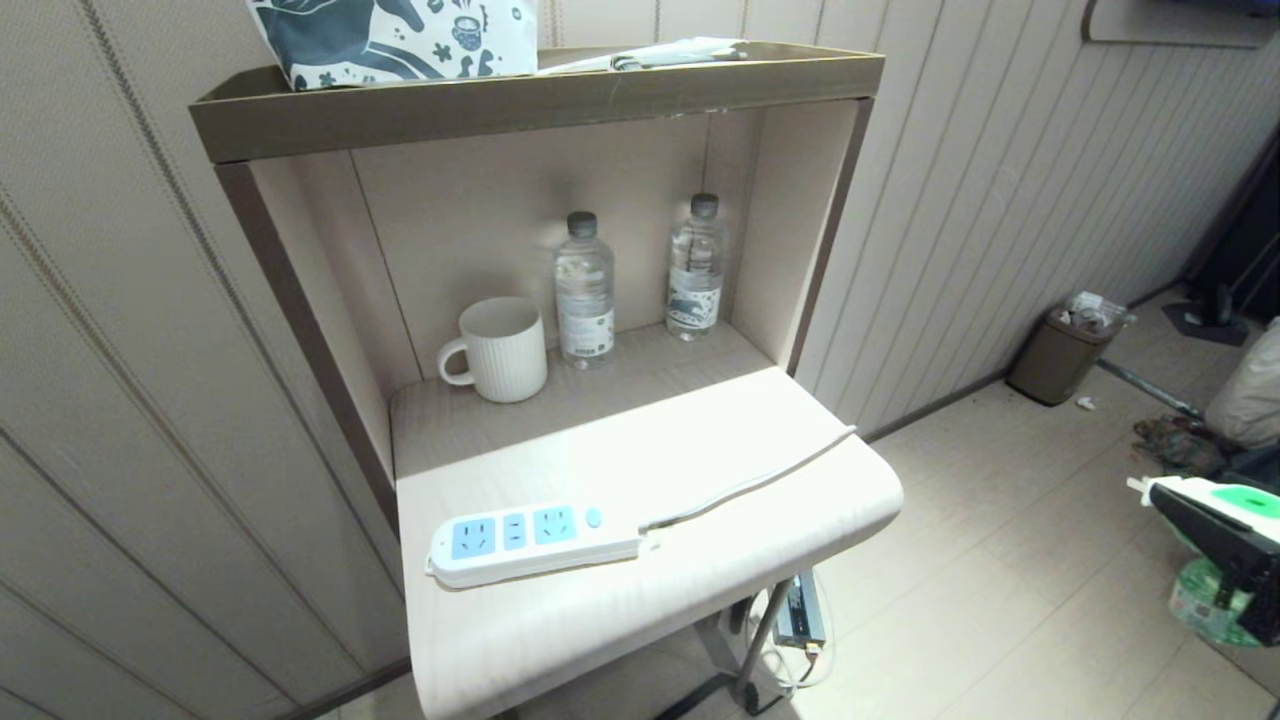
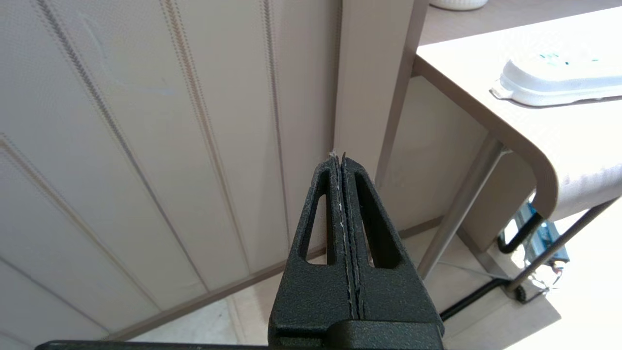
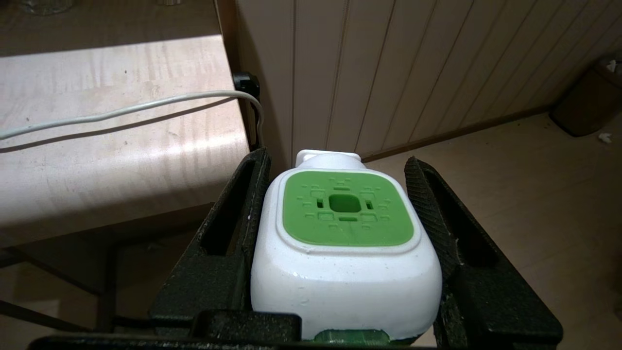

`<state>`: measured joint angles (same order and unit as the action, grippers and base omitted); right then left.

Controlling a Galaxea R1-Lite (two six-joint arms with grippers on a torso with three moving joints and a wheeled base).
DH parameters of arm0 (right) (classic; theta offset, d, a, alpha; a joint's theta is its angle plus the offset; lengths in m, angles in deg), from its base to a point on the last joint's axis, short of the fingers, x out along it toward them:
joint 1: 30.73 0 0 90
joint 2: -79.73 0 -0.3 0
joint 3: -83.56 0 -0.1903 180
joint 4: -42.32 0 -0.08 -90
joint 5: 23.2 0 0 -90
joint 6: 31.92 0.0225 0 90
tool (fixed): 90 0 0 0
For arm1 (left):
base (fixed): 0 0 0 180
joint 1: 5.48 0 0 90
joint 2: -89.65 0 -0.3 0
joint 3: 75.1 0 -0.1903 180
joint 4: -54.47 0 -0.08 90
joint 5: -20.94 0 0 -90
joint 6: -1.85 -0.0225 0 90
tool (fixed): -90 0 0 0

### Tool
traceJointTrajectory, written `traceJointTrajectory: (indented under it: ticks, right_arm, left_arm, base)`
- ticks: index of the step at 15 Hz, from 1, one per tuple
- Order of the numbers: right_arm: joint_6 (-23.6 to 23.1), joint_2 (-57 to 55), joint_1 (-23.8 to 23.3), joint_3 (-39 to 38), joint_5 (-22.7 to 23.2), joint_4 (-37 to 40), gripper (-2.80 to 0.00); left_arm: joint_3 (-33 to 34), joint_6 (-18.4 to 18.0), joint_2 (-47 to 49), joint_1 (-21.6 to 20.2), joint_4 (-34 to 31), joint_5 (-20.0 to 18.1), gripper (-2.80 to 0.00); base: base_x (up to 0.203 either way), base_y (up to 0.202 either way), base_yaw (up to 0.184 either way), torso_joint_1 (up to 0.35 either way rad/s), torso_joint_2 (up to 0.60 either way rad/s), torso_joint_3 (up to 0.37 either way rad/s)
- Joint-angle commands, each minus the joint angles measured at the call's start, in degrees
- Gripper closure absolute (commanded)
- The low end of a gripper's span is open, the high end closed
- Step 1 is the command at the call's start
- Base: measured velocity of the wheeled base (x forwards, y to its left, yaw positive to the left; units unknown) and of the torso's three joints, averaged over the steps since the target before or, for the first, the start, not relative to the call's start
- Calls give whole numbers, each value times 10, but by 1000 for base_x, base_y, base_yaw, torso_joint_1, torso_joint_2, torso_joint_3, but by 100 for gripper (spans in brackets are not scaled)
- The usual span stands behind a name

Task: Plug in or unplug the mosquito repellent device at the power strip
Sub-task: Place the mosquito repellent liquid on the table

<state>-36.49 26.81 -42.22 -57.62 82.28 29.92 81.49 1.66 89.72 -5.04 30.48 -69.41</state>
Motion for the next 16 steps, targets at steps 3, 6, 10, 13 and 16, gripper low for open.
traceJointTrajectory:
  ticks: [3, 6, 10, 13, 16]
  right_arm:
    - [0, -1, 0, 6, 1, -2, 0]
    - [0, -29, 0, 10, 1, -3, 0]
    - [-4, -108, 0, 44, 2, -10, 0]
    - [-9, -185, 18, 87, -1, -29, 0]
    - [-34, -277, 74, 109, -66, -134, 0]
  left_arm:
    - [-1, 0, 1, 0, 0, 0, 0]
    - [0, 0, 1, 1, 0, -1, 0]
    - [0, 0, 1, 0, 0, 0, 0]
    - [-1, 0, 1, 1, 0, 0, 0]
    - [0, 0, 1, 1, 0, 0, 0]
  base:
    - [0, 0, 0, 0, 0, 0]
    - [0, 0, 0, 0, 0, 0]
    - [0, 0, 0, 0, 0, 0]
    - [0, 0, 0, 0, 0, 0]
    - [0, 0, 0, 0, 0, 0]
